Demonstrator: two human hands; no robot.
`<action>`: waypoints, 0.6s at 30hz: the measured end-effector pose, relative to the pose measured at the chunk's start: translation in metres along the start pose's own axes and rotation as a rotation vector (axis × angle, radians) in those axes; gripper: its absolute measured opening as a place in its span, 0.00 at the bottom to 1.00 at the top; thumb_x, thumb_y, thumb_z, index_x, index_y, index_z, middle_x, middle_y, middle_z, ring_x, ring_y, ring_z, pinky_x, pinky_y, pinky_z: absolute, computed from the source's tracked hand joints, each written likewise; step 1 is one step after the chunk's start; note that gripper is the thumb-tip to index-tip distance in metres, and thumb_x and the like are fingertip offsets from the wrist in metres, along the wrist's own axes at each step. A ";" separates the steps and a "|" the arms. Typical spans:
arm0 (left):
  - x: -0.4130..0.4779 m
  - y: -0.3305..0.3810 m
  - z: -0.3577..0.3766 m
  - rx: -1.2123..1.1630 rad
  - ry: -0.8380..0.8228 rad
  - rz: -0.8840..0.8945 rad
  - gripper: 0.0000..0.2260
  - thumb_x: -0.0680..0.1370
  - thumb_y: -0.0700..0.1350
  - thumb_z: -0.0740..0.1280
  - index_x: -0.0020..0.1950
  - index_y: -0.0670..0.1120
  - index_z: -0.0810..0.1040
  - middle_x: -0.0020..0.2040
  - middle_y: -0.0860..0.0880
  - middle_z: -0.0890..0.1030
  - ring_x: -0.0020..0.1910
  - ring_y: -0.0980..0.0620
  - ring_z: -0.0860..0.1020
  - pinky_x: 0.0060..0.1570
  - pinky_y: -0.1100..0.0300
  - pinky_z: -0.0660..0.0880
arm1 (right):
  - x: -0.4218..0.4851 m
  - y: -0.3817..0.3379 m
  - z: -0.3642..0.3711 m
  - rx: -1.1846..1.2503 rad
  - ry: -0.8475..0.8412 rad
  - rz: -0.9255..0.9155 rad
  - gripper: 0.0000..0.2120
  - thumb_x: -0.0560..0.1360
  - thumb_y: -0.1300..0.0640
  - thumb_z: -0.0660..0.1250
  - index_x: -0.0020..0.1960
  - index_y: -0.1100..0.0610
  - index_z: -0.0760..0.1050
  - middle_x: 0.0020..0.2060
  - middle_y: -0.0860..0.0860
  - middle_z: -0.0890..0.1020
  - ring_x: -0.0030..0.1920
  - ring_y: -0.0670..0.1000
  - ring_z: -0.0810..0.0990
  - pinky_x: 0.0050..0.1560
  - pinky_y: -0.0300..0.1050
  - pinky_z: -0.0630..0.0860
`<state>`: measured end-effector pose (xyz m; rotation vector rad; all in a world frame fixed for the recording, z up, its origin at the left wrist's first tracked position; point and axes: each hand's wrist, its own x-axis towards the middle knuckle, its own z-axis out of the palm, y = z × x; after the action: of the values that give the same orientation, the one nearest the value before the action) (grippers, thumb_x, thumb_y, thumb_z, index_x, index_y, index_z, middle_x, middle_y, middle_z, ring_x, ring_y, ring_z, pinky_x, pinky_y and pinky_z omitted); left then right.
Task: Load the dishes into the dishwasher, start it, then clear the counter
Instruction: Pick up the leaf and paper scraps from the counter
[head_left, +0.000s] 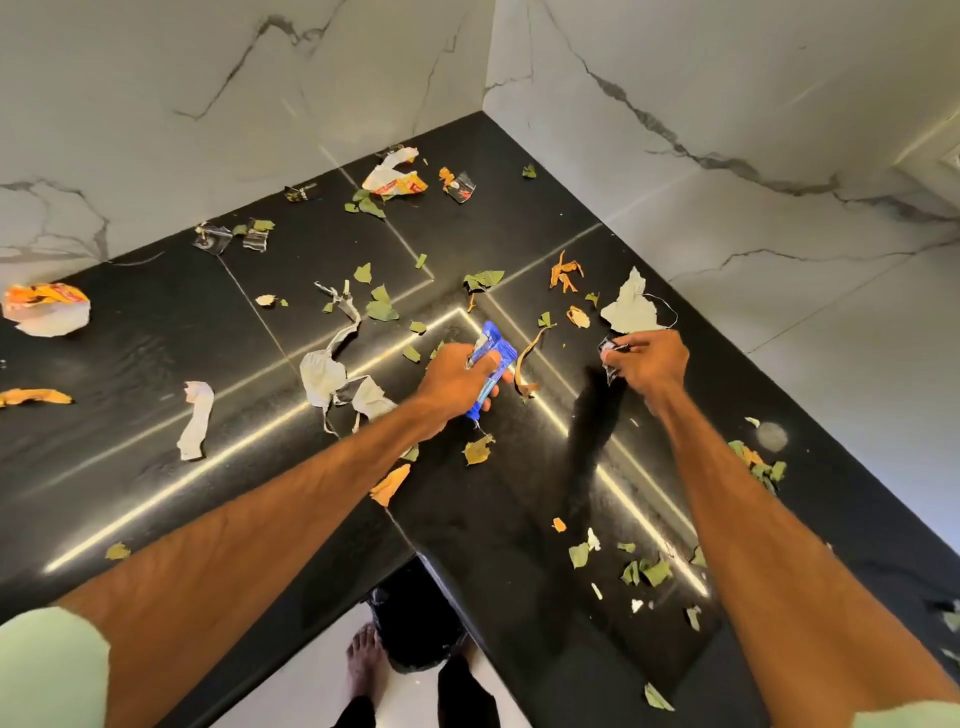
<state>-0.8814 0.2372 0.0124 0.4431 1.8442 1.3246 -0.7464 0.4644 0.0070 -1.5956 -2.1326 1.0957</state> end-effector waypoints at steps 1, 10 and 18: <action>0.005 0.000 -0.001 -0.002 0.003 0.005 0.12 0.83 0.46 0.62 0.47 0.44 0.83 0.47 0.38 0.85 0.29 0.53 0.77 0.32 0.58 0.77 | 0.009 -0.002 -0.003 -0.001 0.012 0.001 0.14 0.68 0.62 0.80 0.52 0.60 0.85 0.43 0.53 0.86 0.45 0.50 0.84 0.50 0.46 0.83; 0.011 0.010 -0.019 -0.085 0.059 0.011 0.12 0.84 0.44 0.61 0.56 0.39 0.81 0.49 0.43 0.85 0.31 0.58 0.77 0.30 0.64 0.75 | 0.048 -0.024 -0.006 -0.250 -0.107 -0.160 0.13 0.70 0.60 0.78 0.54 0.62 0.85 0.49 0.54 0.84 0.52 0.53 0.82 0.59 0.49 0.78; -0.014 0.001 -0.042 -0.151 0.126 -0.014 0.11 0.84 0.43 0.61 0.55 0.39 0.80 0.39 0.51 0.83 0.31 0.58 0.76 0.28 0.65 0.74 | 0.000 -0.011 0.026 -0.425 0.043 -0.160 0.11 0.75 0.66 0.70 0.56 0.59 0.83 0.50 0.61 0.84 0.52 0.62 0.82 0.53 0.54 0.80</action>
<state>-0.9060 0.2021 0.0244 0.2724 1.8284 1.4995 -0.7700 0.4526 -0.0024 -1.5540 -2.5331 0.5782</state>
